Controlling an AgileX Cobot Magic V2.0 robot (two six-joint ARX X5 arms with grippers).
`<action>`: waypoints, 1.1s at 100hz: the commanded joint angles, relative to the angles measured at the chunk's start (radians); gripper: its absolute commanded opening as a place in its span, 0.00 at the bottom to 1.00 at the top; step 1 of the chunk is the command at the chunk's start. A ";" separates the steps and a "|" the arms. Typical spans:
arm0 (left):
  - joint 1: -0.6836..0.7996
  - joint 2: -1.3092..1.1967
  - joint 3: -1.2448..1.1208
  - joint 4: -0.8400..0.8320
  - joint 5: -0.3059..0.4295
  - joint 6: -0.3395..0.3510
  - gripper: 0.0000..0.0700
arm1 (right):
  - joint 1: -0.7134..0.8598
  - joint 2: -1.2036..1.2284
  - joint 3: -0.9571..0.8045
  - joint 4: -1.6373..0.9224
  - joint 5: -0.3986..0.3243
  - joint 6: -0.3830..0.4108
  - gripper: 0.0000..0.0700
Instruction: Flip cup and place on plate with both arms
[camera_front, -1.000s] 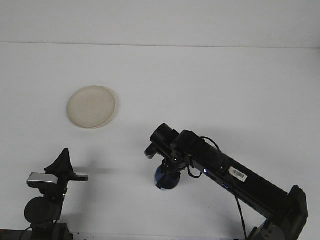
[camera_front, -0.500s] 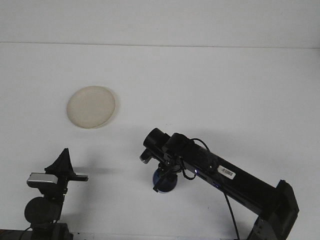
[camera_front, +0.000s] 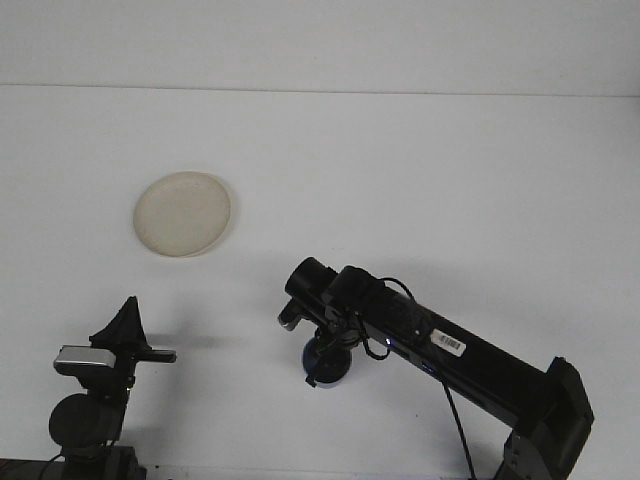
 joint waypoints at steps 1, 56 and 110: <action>-0.002 -0.002 -0.019 0.018 -0.002 -0.016 0.02 | 0.005 0.006 0.035 0.000 -0.006 -0.012 0.47; -0.002 0.028 0.130 -0.192 0.146 -0.296 0.02 | -0.162 -0.478 0.072 0.264 -0.023 -0.019 0.47; -0.027 0.709 0.746 -0.552 0.432 -0.180 0.20 | -0.425 -1.182 -0.604 0.664 0.093 0.016 0.47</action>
